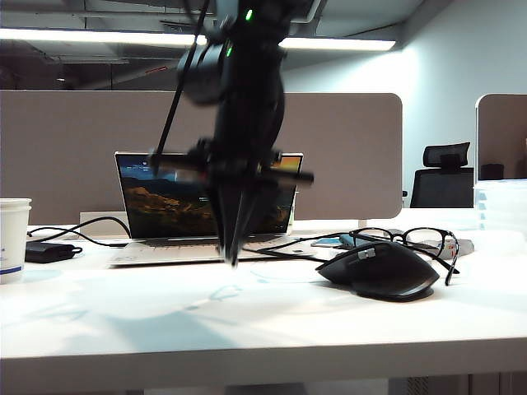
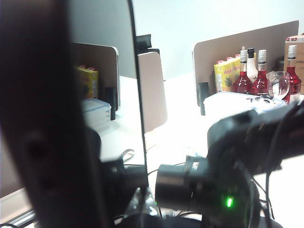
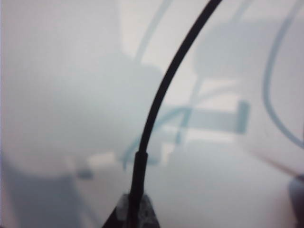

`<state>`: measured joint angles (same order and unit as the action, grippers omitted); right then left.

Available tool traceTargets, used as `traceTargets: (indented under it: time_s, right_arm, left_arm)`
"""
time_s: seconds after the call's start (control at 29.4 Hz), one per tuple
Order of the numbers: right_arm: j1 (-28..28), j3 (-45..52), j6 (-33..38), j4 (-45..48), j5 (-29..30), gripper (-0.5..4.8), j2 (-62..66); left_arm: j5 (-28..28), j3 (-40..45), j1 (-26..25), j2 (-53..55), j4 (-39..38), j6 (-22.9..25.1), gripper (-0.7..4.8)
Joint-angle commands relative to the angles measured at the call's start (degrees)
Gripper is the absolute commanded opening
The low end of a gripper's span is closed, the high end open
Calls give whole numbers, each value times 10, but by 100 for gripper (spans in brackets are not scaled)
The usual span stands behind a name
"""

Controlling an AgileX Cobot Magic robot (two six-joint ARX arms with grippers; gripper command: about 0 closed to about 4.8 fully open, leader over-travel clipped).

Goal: Pick up the black phone, pick up the charger plug, insert the charger plug into the phone's charging port, and finally place the connected phone back on the desk.

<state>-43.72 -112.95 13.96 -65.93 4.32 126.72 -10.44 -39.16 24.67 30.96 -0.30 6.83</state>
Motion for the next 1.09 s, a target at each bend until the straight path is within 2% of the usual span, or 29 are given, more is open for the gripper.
traceTargets:
  time_s: [0.03, 0.17, 0.34, 0.41, 0.44, 0.48, 0.55, 0.61, 0.65, 0.72, 0.85, 0.92, 1.09]
  right_arm:
    - [17, -3, -38, 0, 37, -6, -44]
    - [46, -3, -52, 4, 101, -6, -103]
    - [75, -3, -69, 16, 122, -4, -142]
    - [75, -2, -69, 10, 138, 69, -136]
    - [63, -2, -70, 12, 136, 137, -123]
    - [57, -2, -70, 12, 133, 154, -118]
    - [35, -2, -70, 7, 115, 163, -97]
    - [15, -2, -70, -6, 56, 164, -78]
    - [1, -2, -69, -15, 21, 182, -65]
    - [-12, -2, -54, -17, -3, 182, -51]
    - [-17, -1, -30, -16, -7, 192, -24]
    - [-21, -1, -30, -16, -1, 270, -14]
    - [-28, 0, -25, -12, -19, 261, 6]
  left_arm:
    - [-3, -6, 1, -2, 21, 0, -6]
    - [-3, -6, 1, -2, 4, 0, -6]
    - [-3, -6, 1, -2, -24, 0, -6]
    - [-3, -6, 1, -2, -23, 0, -6]
    - [-3, -6, 1, -2, -23, 0, -6]
    - [-3, -6, 1, -2, -23, 0, -6]
    - [-3, -6, 1, -2, -22, 0, -6]
    - [-3, -6, 1, -2, -22, 0, -6]
    - [-3, -6, 1, -2, -22, 0, -6]
    - [-3, -6, 1, -2, -22, 0, -6]
    - [-3, -6, 1, -2, -22, 0, -6]
    - [-3, -6, 1, -2, -22, 0, -6]
    - [-3, -6, 1, -2, -22, 0, -6]
